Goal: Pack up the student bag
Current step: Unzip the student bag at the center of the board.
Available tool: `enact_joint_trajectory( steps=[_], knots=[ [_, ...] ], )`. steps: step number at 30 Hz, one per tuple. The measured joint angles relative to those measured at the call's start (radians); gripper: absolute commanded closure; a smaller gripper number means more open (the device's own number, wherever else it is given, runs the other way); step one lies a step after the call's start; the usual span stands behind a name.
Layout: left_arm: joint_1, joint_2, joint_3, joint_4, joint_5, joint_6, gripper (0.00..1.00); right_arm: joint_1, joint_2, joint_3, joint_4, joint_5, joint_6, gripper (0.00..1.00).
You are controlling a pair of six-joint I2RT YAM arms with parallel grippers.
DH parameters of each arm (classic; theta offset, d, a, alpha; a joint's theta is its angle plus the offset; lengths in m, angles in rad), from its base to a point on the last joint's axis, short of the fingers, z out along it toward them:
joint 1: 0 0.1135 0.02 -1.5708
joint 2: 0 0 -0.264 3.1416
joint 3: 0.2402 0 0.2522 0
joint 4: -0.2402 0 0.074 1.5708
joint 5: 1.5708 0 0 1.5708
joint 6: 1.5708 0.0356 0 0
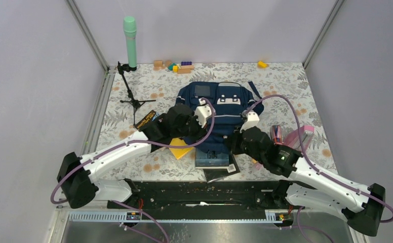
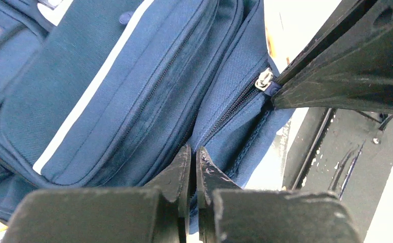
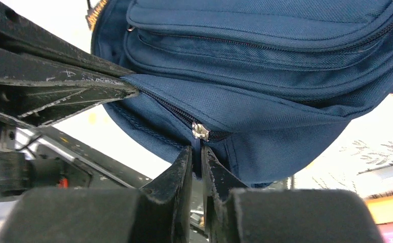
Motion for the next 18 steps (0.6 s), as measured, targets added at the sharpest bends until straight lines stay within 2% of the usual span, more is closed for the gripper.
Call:
enact_joint_trajectory(
  steps=[6,18],
  knots=[
    [-0.004,-0.082,0.0,0.005,-0.065,0.012,1.0,-0.054,-0.02,0.075,-0.032,-0.058,0.029,1.0],
    [-0.011,-0.169,-0.005,-0.05,-0.215,0.039,1.0,-0.115,0.005,0.072,-0.022,-0.11,0.055,1.0]
  ],
)
